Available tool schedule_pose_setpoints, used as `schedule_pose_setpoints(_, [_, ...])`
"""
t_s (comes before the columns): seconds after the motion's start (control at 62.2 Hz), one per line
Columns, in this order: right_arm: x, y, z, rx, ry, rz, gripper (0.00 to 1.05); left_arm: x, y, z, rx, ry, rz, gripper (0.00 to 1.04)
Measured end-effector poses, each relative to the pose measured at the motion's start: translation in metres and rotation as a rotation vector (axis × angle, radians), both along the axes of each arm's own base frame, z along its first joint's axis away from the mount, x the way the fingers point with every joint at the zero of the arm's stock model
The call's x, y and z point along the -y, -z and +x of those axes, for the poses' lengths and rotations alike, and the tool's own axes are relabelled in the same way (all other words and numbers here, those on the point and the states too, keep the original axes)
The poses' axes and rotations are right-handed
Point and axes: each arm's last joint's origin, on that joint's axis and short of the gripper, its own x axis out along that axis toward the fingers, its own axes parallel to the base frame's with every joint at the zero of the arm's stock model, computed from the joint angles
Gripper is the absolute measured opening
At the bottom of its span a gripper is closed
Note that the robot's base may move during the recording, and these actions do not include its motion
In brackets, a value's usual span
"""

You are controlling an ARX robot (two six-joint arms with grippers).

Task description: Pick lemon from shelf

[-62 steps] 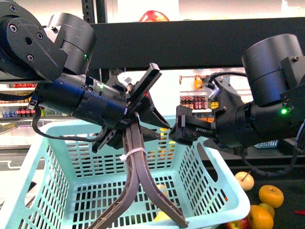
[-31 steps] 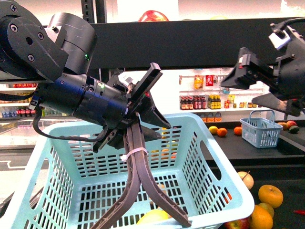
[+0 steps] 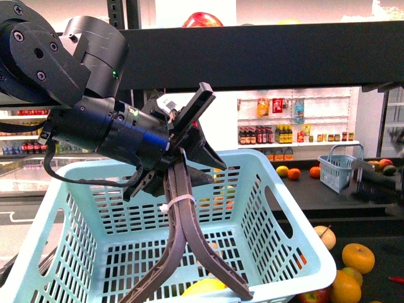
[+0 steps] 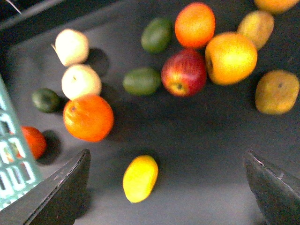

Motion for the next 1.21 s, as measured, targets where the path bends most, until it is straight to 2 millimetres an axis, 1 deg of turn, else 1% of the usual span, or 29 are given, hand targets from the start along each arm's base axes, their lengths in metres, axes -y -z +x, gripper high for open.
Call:
schedule_pose_setpoints(0.016, [-0.001,0.004,0.001,-0.009,-0.001,-0.001,0.97,0.0,0.0,0.0,0.0,0.0,0.0,0.29])
schedule_pose_setpoints(0.048, [-0.007,0.02,0.004,-0.045,-0.007,-0.005,0.97,0.0,0.0,0.0,0.0,0.0,0.0,0.29])
schedule_pose_setpoints(0.064, [-0.012,0.031,0.007,-0.068,-0.014,-0.007,0.97,0.0,0.0,0.0,0.0,0.0,0.0,0.29])
schedule_pose_setpoints(0.129, [-0.027,0.055,0.013,-0.114,-0.042,0.0,0.97,0.0,0.0,0.0,0.0,0.0,0.0,0.29])
schedule_pose_setpoints(0.225, [-0.045,0.077,0.019,-0.157,-0.062,0.011,0.97,0.0,0.0,0.0,0.0,0.0,0.0,0.29])
schedule_pose_setpoints(0.434, [-0.08,0.114,0.025,-0.227,-0.095,0.012,0.97,0.0,0.0,0.0,0.0,0.0,0.0,0.29])
schedule_pose_setpoints(0.482, [-0.09,0.127,0.026,-0.248,-0.104,0.005,0.97,0.0,0.0,0.0,0.0,0.0,0.0,0.29])
schedule_pose_setpoints(0.579, [-0.099,0.138,0.032,-0.256,-0.112,-0.013,0.97,0.0,0.0,0.0,0.0,0.0,0.0,0.29])
schedule_pose_setpoints(0.675, [-0.102,0.143,0.04,-0.249,-0.111,-0.044,0.97,0.0,0.0,0.0,0.0,0.0,0.0,0.29])
schedule_pose_setpoints(0.868, [-0.103,0.153,0.05,-0.252,-0.118,-0.105,0.97,0.0,0.0,0.0,0.0,0.0,0.0,0.29])
schedule_pose_setpoints(1.206, [-0.104,0.177,0.057,-0.286,-0.124,-0.153,0.97,0.0,0.0,0.0,0.0,0.0,0.0,0.29])
